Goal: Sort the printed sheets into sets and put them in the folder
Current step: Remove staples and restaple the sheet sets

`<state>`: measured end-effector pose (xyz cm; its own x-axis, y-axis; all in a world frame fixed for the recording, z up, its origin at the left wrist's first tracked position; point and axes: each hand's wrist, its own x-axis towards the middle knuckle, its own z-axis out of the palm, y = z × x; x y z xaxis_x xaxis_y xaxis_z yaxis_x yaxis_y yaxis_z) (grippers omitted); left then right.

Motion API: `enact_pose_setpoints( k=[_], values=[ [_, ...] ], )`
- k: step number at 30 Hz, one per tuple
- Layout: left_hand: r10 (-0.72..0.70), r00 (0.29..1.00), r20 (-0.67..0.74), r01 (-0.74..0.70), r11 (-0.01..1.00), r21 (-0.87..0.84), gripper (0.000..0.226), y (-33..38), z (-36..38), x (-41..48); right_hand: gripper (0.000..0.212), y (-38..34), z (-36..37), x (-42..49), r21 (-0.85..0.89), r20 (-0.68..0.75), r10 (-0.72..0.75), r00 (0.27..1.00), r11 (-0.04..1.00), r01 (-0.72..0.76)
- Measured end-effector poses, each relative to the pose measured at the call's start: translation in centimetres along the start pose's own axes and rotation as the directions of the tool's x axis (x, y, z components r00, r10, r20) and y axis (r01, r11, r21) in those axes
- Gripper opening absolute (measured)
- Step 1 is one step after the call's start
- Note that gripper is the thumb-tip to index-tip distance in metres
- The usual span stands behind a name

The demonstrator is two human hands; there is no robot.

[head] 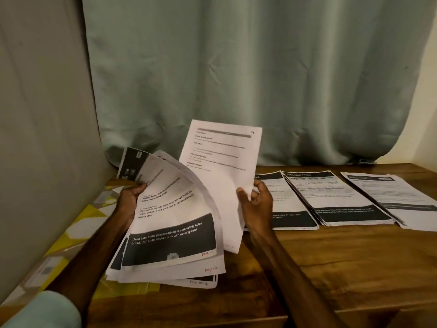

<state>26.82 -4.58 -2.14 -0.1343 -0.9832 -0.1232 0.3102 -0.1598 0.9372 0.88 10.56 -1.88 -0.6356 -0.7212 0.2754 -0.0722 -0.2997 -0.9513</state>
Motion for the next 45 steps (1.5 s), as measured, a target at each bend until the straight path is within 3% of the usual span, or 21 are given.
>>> enact_pose_setpoints(
  k=[3,9,17,22,25,27,28,31,33,39,45],
  values=[
    [-0.026,1.0,-0.009,0.026,1.0,0.001,0.024,-0.2,-0.1,0.5,0.03,0.7,0.7,-0.7,0.07,0.219,0.125,0.968,0.987,-0.143],
    [0.03,0.999,0.024,-0.033,0.988,0.152,0.025,-0.4,-0.3,1.4,0.03,2.0,1.7,-2.0,-0.042,0.514,0.209,0.832,0.975,-0.219],
    [0.094,0.988,0.121,-0.12,0.966,0.23,0.036,-0.6,0.7,0.4,0.028,1.4,1.9,-2.0,-0.227,0.49,0.405,0.772,0.914,-0.336],
    [0.135,0.984,0.117,-0.152,0.978,0.146,0.033,0.4,0.7,-0.5,0.066,0.9,1.6,-1.4,-0.103,0.323,0.312,0.894,0.95,-0.294],
    [0.169,0.97,0.176,-0.185,0.979,0.079,0.049,1.1,0.7,-1.5,0.045,0.1,1.2,-1.6,0.015,0.405,0.302,0.863,0.941,-0.337],
    [0.192,0.961,0.199,-0.196,0.981,-0.001,0.051,1.7,0.9,-2.5,0.07,0.0,1.0,-1.6,0.094,0.438,0.318,0.841,0.914,-0.394],
    [0.206,0.958,0.201,-0.204,0.978,-0.033,0.051,2.0,1.3,-3.1,0.075,-0.4,1.0,-1.7,0.111,0.455,0.289,0.842,0.92,-0.376],
    [0.284,0.933,0.22,-0.276,0.959,-0.07,0.048,3.8,2.9,-4.8,0.038,-2.9,1.3,-1.9,0.113,0.467,0.181,0.866,0.959,-0.261],
    [0.349,0.909,0.226,-0.345,0.937,-0.061,0.039,5.6,4.4,-6.1,0.027,-5.0,1.2,-1.5,0.099,0.42,0.1,0.902,0.983,-0.155],
    [0.553,0.794,0.252,-0.57,0.822,-0.007,0.026,10.2,8.7,-9.2,0.021,-9.7,0.0,0.4,0.051,0.267,-0.159,0.95,0.987,0.151],
    [0.557,0.794,0.243,-0.578,0.816,0.021,0.032,8.7,10.5,-10.4,0.03,-9.9,-1.8,0.8,0.034,0.231,-0.189,0.954,0.982,0.187]
  ],
)
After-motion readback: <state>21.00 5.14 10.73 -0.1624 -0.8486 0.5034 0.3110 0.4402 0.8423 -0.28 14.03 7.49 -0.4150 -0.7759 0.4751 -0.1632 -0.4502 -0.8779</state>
